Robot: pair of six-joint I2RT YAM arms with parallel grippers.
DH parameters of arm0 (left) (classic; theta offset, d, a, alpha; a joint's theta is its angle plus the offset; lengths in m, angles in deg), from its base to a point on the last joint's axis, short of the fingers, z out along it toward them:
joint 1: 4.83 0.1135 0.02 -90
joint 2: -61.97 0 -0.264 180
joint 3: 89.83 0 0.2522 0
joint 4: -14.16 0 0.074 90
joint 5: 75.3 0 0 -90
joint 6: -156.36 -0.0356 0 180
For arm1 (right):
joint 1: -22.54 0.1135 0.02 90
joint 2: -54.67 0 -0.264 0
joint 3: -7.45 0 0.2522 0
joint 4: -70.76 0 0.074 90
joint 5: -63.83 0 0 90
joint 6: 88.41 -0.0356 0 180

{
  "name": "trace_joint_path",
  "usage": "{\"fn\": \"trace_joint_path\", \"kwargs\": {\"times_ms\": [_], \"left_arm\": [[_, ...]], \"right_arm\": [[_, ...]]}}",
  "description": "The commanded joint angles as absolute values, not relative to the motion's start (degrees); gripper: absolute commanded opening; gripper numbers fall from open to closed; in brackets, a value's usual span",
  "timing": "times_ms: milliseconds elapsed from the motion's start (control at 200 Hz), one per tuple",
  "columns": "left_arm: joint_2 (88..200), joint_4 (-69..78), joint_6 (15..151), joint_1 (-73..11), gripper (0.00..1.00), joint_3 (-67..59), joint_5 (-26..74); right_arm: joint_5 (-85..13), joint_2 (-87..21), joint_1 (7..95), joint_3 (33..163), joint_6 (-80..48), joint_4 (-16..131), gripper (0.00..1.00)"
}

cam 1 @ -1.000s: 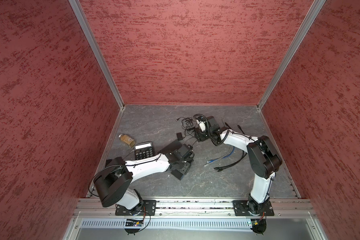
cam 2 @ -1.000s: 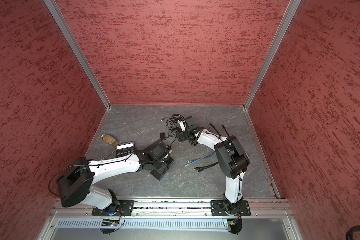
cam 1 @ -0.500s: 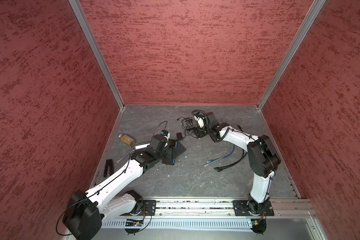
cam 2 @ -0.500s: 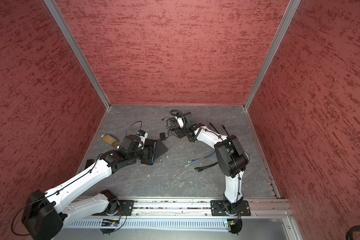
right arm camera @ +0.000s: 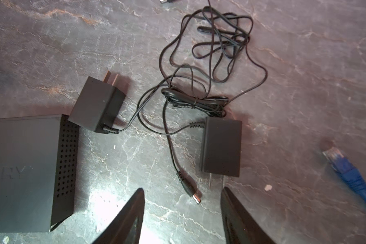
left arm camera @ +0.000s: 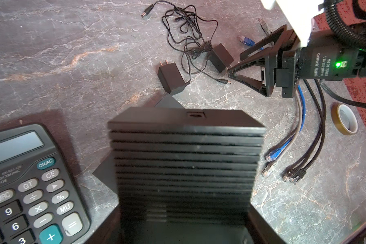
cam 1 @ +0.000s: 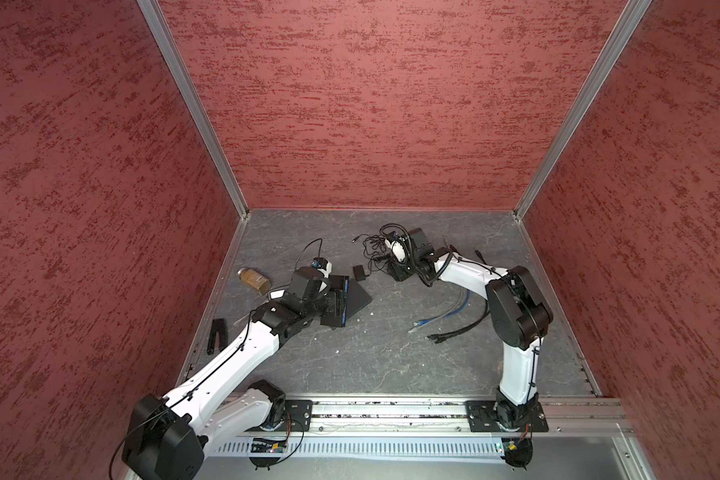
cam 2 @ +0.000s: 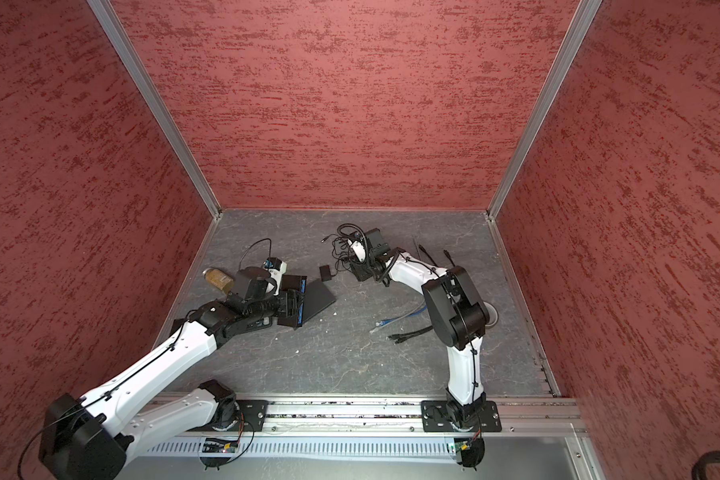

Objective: Insert the plug into the switch port

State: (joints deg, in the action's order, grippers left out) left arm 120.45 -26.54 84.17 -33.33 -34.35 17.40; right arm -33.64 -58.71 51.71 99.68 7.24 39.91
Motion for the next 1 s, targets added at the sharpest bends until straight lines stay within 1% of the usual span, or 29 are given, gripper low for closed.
{"fn": "trace_joint_path", "kwargs": {"times_ms": [0, 276, 416, 676, 867, 992], "left_arm": [[119.5, -24.5, 84.7, -32.9, 0.50, -35.0, 18.2], [119.1, -23.8, 84.6, -32.8, 0.50, -36.1, 18.4], [118.6, -22.6, 84.7, -32.9, 0.50, -37.1, 18.9], [118.7, -22.4, 84.5, -32.8, 0.51, -37.5, 19.3], [118.8, -21.6, 84.5, -32.9, 0.51, -38.0, 19.7], [119.5, -20.9, 84.4, -32.8, 0.51, -38.1, 20.1]], "right_arm": [[-33.6, -60.5, 51.9, 100.3, 7.9, 38.5, 0.59], [-32.6, -63.1, 52.0, 103.1, 8.2, 36.4, 0.59], [-30.2, -64.1, 52.0, 104.2, 8.3, 35.7, 0.59], [-29.5, -64.2, 52.2, 106.1, 9.7, 31.9, 0.55], [-32.8, -61.3, 52.7, 105.1, 10.0, 32.1, 0.53], [-32.1, -62.0, 53.3, 106.4, 10.7, 31.3, 0.52]]}}
